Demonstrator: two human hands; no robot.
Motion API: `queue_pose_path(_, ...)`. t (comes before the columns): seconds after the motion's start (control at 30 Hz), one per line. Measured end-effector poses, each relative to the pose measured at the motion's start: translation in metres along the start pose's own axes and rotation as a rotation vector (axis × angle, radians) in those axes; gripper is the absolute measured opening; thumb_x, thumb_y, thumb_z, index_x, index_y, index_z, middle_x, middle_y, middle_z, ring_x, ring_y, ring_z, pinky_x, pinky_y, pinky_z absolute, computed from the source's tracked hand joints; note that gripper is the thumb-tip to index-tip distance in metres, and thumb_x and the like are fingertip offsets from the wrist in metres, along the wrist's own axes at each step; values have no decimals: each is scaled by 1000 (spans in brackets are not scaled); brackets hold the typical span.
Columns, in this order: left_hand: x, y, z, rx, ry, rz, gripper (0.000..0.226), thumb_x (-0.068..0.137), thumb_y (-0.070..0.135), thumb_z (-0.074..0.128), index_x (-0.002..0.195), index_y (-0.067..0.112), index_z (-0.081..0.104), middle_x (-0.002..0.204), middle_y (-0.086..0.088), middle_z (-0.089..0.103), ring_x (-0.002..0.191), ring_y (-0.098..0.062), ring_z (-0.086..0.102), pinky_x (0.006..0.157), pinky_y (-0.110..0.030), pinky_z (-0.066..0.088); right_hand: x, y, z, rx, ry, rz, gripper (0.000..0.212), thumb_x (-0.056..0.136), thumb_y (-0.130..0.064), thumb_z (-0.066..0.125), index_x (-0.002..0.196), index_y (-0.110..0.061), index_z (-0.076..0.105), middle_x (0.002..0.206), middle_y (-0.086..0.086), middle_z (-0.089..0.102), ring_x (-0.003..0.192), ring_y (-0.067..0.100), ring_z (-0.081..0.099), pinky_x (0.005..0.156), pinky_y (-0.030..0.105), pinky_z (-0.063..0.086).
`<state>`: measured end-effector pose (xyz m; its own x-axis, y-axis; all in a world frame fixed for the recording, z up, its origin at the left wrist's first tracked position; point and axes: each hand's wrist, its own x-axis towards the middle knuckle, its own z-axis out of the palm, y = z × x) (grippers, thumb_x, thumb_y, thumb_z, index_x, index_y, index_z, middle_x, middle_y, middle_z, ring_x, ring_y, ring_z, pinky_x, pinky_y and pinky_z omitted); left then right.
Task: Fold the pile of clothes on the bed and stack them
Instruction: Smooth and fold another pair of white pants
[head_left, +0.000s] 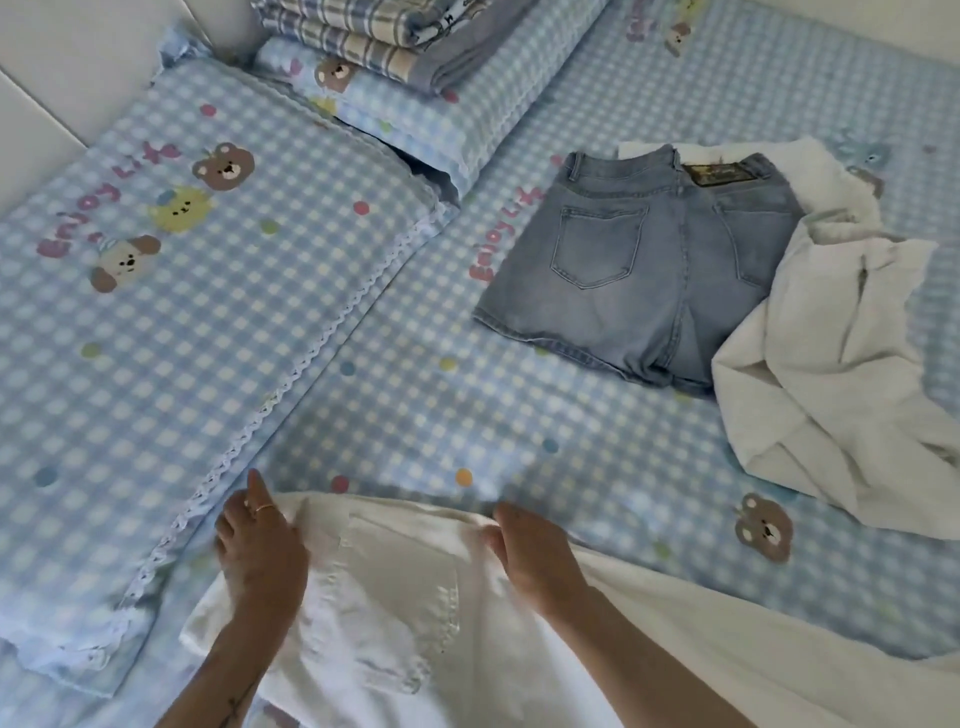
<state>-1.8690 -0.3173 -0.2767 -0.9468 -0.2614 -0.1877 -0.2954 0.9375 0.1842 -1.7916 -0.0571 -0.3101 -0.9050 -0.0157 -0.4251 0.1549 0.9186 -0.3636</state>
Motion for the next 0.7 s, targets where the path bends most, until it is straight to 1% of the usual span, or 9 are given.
queue_pose_path(0.1,-53,58,0,2,173,469,48,78,-1,45,125,-5,54,126,-27,54,118,-44,51,103,-44,28,-28,31,-18,82,34,47,33,101,-39,32,116,-16,50,109,2,63,104,21,57,85,32,38)
queue_pose_path(0.17,-99,109,14,-42,33,813,45,72,7,38,103,2,70,104,-15,69,98,-30,67,93,-35,36,-59,72,-31,44,3,131,25,102,-30,31,114,-19,50,110,-1,62,105,19,57,82,31,36)
queue_pose_path(0.23,-135,153,29,23,-204,1005,41,67,13,39,84,12,76,86,0,73,81,-17,71,82,-25,49,-95,120,-41,-41,-66,210,23,101,-25,31,115,-21,48,112,-3,61,105,19,58,81,31,36)
queue_pose_path(0.3,-155,189,46,110,-293,1176,22,63,17,59,75,19,77,76,6,72,73,-11,70,68,-17,54,-134,172,-52,-113,-142,279,26,101,-29,32,120,-23,48,118,-4,60,109,18,56,86,31,37)
queue_pose_path(0.37,-169,219,61,165,-387,1233,29,41,29,87,66,24,75,65,7,68,62,-9,67,62,-15,53,-175,224,-65,-145,-202,354,28,98,-31,38,124,-25,48,125,-6,57,115,15,53,91,30,37)
queue_pose_path(0.43,-177,239,73,185,-424,1186,40,25,37,92,55,24,71,55,6,63,52,-9,63,56,-14,50,-211,267,-77,-164,-244,425,33,96,-31,43,129,-26,47,132,-6,53,122,14,48,97,29,33)
queue_pose_path(0.5,-182,250,82,172,-509,1153,32,42,31,91,66,21,74,69,5,69,65,-13,68,66,-18,50,-245,305,-93,-228,-297,485,35,96,-32,43,130,-26,46,133,-5,52,123,15,47,98,30,32)
queue_pose_path(0.6,-183,245,90,102,-522,975,27,89,23,60,115,20,64,118,4,63,114,-18,57,97,-29,38,-282,346,-115,-259,-344,532,31,95,-37,44,121,-24,52,123,-4,58,112,18,54,86,29,36)
queue_pose_path(0.7,-191,242,96,108,-493,854,19,86,8,60,102,6,70,99,-11,72,94,-31,66,85,-42,48,-301,371,-145,-87,-205,532,20,89,-49,52,88,-30,54,88,-12,58,84,11,55,60,23,33)
